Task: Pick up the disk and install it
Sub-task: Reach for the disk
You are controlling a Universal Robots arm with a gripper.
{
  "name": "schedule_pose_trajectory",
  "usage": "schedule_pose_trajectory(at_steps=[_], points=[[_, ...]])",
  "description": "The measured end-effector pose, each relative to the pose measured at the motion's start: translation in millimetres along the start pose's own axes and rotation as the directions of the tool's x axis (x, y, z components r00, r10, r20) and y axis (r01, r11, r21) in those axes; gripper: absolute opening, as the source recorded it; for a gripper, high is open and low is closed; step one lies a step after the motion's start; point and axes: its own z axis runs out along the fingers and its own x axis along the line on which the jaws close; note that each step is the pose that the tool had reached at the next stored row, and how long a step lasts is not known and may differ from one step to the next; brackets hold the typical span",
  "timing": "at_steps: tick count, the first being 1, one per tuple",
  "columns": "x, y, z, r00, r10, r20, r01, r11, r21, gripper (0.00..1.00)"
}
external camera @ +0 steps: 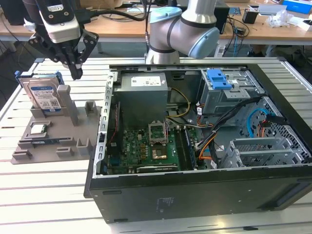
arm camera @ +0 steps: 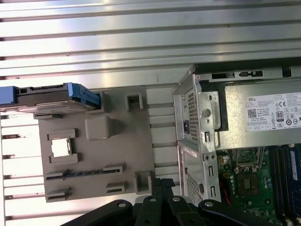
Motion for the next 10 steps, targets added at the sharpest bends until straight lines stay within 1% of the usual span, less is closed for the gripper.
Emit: schedule_pose_trajectory(at_steps=[6, 9, 10], points=[[9.1, -0.7, -0.2, 1.0000, 0.000, 0.0000, 0.000, 1.0000, 0.0000, 0.10], [15.2, -1.1, -0.4, 1.0000, 0.000, 0.0000, 0.000, 1.0000, 0.0000, 0.10], [18.5, -1.4, -0.5, 1.0000, 0.000, 0.0000, 0.000, 1.0000, 0.0000, 0.10]])
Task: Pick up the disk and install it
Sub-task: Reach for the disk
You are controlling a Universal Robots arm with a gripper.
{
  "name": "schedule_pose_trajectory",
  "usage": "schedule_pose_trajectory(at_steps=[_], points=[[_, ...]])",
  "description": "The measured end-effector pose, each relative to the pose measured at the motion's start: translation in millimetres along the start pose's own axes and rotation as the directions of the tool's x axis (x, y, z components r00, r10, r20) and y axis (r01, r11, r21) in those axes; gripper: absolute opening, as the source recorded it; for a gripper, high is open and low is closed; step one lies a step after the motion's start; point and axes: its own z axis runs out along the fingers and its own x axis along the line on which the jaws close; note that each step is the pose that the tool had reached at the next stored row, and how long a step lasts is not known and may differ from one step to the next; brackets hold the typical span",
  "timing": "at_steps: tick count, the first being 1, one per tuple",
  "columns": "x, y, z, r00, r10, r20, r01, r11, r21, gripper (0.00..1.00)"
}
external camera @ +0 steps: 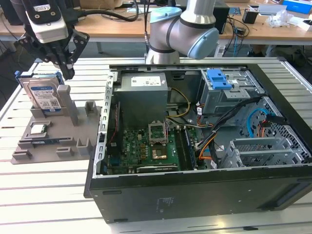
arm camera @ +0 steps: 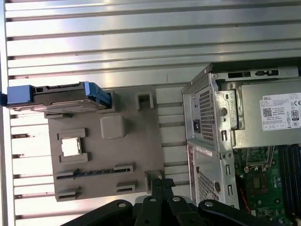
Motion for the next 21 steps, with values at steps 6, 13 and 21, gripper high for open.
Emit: schedule_pose_trajectory(at_steps=[6, 13, 21], points=[[14.2, -1.1, -0.4, 1.0000, 0.000, -0.0001, 0.000, 1.0000, 0.0000, 0.10], [28.9, -2.2, -0.7, 1.0000, 0.000, 0.0000, 0.000, 1.0000, 0.0000, 0.10], [46.4, -3.5, -1.2, 1.0000, 0.000, 0.0000, 0.000, 1.0000, -0.0001, 0.10]])
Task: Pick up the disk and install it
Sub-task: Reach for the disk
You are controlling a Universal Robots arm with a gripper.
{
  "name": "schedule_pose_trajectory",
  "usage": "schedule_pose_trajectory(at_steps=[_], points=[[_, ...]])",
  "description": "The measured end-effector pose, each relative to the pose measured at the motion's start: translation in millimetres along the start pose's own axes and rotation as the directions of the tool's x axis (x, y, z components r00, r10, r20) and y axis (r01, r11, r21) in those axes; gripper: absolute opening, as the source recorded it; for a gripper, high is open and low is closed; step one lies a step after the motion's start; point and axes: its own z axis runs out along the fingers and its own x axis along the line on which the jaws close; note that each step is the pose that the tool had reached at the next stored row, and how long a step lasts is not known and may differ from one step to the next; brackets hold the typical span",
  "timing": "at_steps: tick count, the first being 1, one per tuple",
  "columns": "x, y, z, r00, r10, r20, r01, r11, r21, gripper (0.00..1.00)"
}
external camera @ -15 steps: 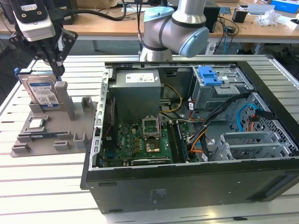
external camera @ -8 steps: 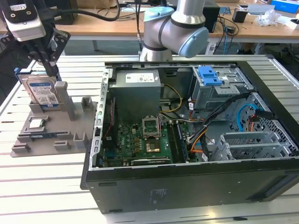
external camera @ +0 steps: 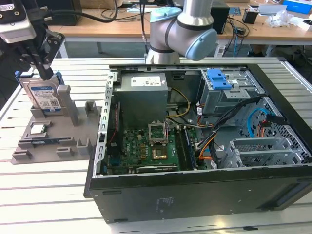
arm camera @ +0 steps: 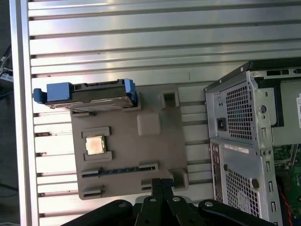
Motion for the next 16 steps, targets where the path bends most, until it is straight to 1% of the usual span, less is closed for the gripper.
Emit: schedule_pose_trajectory(at_steps=[1, 3, 6, 8, 10, 13, 16], points=[[3.3, -0.3, -0.1, 1.0000, 0.000, -0.0001, 0.000, 1.0000, 0.0001, 0.10], [5.9, -0.4, -0.2, 1.0000, 0.000, -0.0001, 0.000, 1.0000, 0.0001, 0.10], [11.8, -0.9, -0.4, 1.0000, 0.000, -0.0001, 0.000, 1.0000, 0.0001, 0.10], [17.2, -1.3, -0.5, 1.0000, 0.000, -0.0001, 0.000, 1.0000, 0.0001, 0.10], [20.1, -1.5, -0.5, 1.0000, 0.000, 0.0000, 0.000, 1.0000, 0.0000, 0.10], [27.8, -2.1, -0.8, 1.0000, 0.000, -0.0001, 0.000, 1.0000, 0.0001, 0.10], [32.6, -2.4, -0.9, 1.0000, 0.000, 0.0000, 0.000, 1.0000, 0.0000, 0.10]])
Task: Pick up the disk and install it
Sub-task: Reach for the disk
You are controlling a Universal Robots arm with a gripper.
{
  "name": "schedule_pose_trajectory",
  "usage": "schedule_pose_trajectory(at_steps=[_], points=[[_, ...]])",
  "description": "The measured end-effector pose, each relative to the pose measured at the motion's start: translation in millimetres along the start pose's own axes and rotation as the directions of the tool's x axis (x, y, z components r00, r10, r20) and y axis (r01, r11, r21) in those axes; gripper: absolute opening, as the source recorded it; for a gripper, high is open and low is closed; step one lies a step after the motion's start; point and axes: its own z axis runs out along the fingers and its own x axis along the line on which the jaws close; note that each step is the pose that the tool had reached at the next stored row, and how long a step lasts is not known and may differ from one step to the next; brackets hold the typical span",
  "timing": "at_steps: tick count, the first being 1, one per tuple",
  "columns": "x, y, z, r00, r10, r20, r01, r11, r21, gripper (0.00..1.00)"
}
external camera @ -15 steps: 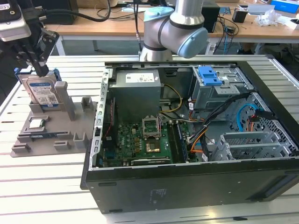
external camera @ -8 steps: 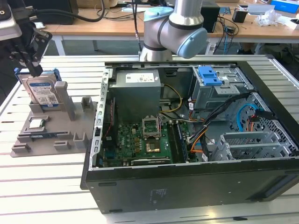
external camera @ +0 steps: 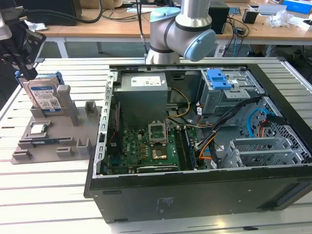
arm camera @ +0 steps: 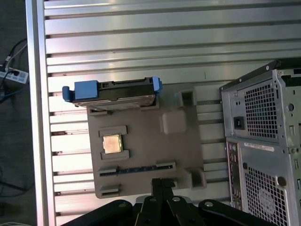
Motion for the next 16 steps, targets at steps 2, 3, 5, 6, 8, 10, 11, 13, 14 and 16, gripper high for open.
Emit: schedule_pose_trajectory(at_steps=[2, 3, 5, 6, 8, 10, 11, 13, 14, 16], points=[[3.7, -0.3, -0.1, 1.0000, 0.000, 0.0000, 0.000, 1.0000, 0.0000, 0.10], [5.1, -0.4, -0.2, 1.0000, 0.000, 0.0000, 0.000, 1.0000, 0.0001, 0.10], [7.9, -0.6, -0.2, 1.0000, 0.000, 0.0000, 0.000, 1.0000, 0.0001, 0.10], [9.1, -0.7, -0.3, 1.0000, 0.000, 0.0000, 0.000, 1.0000, 0.0000, 0.10], [12.8, -0.9, -0.4, 1.0000, 0.000, 0.0000, 0.000, 1.0000, 0.0000, 0.10], [22.0, -0.1, -0.6, 1.0000, 0.000, -0.0001, 0.000, 1.0000, 0.0002, 0.10], [24.0, 0.2, -0.6, 1.0000, 0.000, -0.0001, 0.000, 1.0000, 0.0002, 0.10], [28.5, 0.6, -0.7, 1.0000, 0.000, 0.0000, 0.000, 1.0000, 0.0003, 0.10], [32.2, 0.8, -0.7, 1.0000, 0.000, 0.0000, 0.000, 1.0000, 0.0003, 0.10], [37.9, 2.1, -0.8, 1.0000, 0.000, 0.0000, 0.000, 1.0000, 0.0007, 0.10]])
